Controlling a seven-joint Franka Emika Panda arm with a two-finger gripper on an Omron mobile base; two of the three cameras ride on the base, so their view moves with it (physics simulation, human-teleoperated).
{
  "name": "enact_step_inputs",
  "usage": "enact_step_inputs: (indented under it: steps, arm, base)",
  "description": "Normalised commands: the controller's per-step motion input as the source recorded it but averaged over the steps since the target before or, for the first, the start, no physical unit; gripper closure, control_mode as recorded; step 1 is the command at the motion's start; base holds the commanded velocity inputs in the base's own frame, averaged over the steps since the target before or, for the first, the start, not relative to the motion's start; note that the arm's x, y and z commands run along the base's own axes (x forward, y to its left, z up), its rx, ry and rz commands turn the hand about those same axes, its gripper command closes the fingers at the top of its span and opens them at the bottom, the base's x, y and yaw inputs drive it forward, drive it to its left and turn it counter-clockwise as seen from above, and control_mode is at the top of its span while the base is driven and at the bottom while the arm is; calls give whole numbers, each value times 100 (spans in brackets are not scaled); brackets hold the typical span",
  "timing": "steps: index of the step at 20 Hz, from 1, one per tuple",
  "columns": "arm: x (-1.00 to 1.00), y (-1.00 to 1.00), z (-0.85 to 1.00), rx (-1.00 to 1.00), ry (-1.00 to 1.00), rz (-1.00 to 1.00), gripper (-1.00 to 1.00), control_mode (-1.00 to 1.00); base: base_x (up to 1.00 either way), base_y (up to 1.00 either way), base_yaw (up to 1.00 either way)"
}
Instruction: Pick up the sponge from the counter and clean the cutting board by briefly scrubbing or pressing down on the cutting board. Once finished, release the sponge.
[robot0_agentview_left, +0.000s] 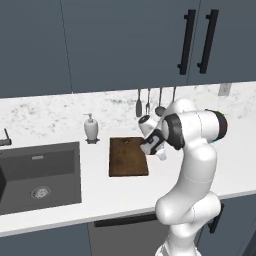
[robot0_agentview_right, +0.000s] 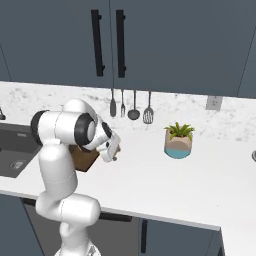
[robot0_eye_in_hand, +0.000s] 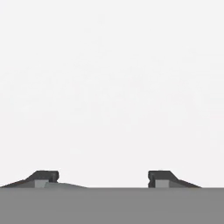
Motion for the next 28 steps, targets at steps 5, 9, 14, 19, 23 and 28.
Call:
enact_step_inputs:
  steps: [5,9,14,19,23,28]
  arm:
    - [-45,-44,-3,0,-1,-14,100,-100]
    - [-48,-25,37,0,-10,-9,100,-100]
    - [-34,-41,34,5,-6,-1,100,-100]
    - [-14,-49,-11,2,0,0,100,-100]
    - [0,-17,-50,0,0,0,100,-100]
    - [0,0,-79,-1,0,0,100,-100]
  base:
    - [0,0,0]
    - [0,0,0]
    - [0,0,0]
    - [0,0,0]
    - [0,0,0]
    - [0,0,0]
